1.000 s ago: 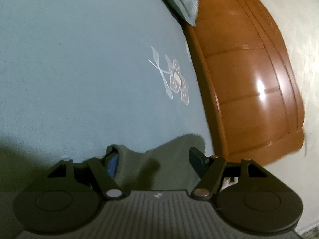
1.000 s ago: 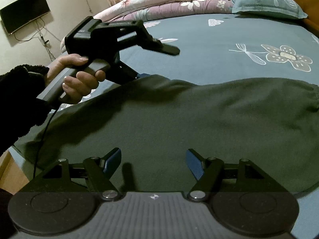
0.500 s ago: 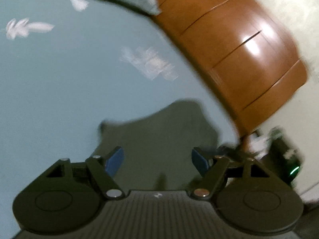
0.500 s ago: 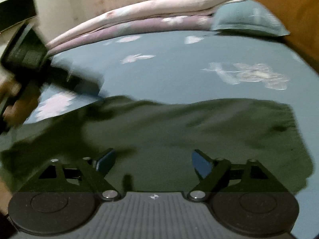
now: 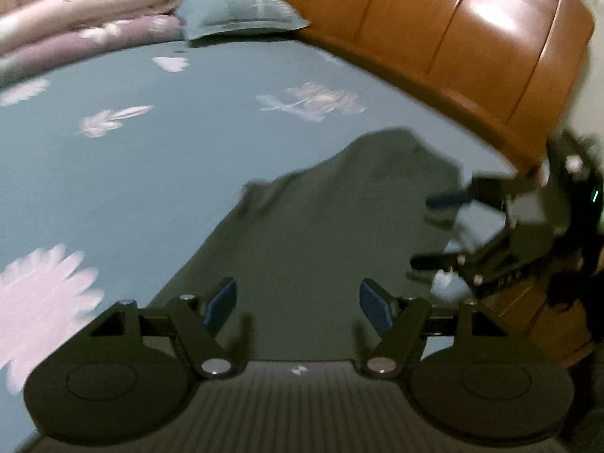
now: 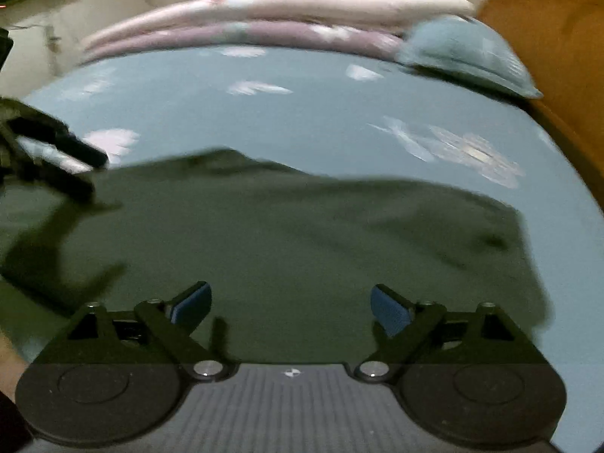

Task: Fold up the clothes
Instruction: 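Lower the garment flat and open both grippers above it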

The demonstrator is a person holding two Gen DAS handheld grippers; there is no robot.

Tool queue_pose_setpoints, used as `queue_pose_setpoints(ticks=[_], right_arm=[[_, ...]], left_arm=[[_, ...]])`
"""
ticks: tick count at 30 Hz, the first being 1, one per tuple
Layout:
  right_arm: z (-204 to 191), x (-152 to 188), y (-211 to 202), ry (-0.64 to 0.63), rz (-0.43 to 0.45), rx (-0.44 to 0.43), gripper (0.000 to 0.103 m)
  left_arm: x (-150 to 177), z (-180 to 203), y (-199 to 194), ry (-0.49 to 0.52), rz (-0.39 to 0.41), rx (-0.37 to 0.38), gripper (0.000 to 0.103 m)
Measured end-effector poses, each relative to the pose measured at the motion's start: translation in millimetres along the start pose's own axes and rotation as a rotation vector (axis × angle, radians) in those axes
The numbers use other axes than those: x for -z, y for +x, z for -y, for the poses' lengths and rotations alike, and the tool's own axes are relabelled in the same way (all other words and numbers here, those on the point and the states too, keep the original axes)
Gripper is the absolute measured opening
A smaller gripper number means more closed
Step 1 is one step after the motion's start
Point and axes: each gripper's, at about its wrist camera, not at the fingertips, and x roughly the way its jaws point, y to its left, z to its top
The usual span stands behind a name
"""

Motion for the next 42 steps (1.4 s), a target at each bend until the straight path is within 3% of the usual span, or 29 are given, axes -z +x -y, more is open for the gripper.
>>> queue_pose_setpoints(ticks=[3,7,11,13,19,24,26,28,33,39,42], right_arm=[[-27,-5,16,-0.043,0.000,-0.031,0.098],[-37,2,27,-0.026,-0.046,-0.018,0.103],[-34,9,17,0.038,-0.087,0.004,0.103],[-40,4,11,0.046,-0.090,0.028,0.103],[-97,-18,13,0.008,0.071,-0.018,0.103],[-128,0,37,0.024,0.051,-0.013,0.103],[-128,10,31,0.023,0.099,-0.004,0.103],[-127,18,28,0.020,0.120,-0.008,0.103],[-129,19,29,0.018,0.136,0.004,0.103],[-133,17,30,0.012,0.134,0.010,0.103],[-133,18,30,0.011,0.136,0.009,0.103]], left_arm=[[28,5,-15,0.001,-0.001,-0.120,0.072],[70,-1,-15,-0.084,-0.095,-0.235,0.071],[87,-2,-40,-0.122,-0.057,-0.219,0.072],[87,-5,-49,-0.116,-0.001,-0.234,0.073],[93,-15,-44,-0.083,0.102,-0.376,0.074],[129,-22,-52,-0.203,0.153,-0.426,0.077],[140,-19,-63,-0.217,0.157,-0.432,0.077],[143,-17,-72,-0.217,0.158,-0.442,0.077],[135,-30,-87,-0.247,0.247,-0.514,0.080],[169,-70,-96,-0.429,0.200,-0.646,0.080],[186,-81,-116,-0.486,0.225,-0.632,0.080]])
